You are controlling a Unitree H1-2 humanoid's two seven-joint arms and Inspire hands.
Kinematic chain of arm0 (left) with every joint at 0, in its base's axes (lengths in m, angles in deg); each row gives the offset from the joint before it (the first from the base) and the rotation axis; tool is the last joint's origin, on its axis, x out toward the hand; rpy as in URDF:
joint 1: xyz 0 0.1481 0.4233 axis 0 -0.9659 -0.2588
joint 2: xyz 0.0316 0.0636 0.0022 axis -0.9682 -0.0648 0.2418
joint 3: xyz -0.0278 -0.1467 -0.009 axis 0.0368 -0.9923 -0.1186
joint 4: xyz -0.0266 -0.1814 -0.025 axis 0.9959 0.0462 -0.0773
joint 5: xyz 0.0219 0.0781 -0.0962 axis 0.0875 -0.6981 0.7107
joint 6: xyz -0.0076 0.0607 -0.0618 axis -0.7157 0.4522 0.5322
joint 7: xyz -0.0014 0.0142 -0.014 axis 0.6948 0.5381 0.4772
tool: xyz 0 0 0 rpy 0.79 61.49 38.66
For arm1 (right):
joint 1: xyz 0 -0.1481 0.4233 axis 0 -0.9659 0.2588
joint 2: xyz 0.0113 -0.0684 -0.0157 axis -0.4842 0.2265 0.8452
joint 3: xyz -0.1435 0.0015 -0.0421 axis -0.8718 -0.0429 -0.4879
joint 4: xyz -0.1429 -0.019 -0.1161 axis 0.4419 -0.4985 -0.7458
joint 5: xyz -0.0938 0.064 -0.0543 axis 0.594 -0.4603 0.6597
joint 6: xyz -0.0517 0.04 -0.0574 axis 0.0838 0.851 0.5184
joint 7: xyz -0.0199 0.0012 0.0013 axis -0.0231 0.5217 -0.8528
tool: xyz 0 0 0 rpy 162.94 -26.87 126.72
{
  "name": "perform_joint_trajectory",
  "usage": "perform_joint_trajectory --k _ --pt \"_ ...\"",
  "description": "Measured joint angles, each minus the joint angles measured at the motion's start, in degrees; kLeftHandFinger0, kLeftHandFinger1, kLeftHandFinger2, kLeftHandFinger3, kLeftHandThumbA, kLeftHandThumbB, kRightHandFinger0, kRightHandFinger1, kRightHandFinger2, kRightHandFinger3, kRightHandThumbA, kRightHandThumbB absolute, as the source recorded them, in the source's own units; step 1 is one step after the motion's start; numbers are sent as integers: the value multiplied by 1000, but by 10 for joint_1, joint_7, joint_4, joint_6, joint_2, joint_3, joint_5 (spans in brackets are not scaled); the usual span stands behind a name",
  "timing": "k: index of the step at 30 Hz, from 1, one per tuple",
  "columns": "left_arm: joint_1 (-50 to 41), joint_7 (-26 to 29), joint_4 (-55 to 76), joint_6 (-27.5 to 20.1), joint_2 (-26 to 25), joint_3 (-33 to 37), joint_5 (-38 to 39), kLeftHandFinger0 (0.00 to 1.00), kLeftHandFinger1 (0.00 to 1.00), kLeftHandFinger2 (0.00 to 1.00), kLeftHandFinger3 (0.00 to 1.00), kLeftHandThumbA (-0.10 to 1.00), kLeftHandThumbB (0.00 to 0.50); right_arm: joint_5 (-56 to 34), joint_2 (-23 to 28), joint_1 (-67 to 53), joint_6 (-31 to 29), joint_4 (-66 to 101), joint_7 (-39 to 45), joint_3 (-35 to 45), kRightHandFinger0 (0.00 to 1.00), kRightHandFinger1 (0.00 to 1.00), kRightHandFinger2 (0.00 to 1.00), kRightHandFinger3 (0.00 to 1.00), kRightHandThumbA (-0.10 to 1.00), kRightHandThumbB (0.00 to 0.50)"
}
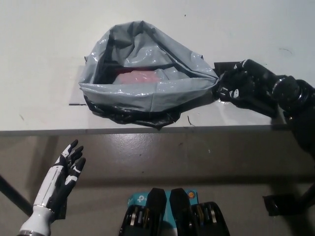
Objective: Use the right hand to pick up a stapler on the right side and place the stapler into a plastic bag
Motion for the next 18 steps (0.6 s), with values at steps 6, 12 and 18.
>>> perform_joint_trajectory --k 6,12,18 --pt "-15 -3 10 1 -1 0 1 1000 1000 1000 1000 806 5 -45 -7 -32 -3 11 -2 100 111 390 579 380 559 231" --pt "-21 -3 10 3 -1 2 1 1000 1000 1000 1000 809 19 -105 -26 -41 15 5 -1 216 104 352 665 672 492 238" --pt "-34 -3 10 4 -1 8 1 1000 1000 1000 1000 823 39 -161 -30 -43 21 -17 0 307 0 237 585 585 448 229"
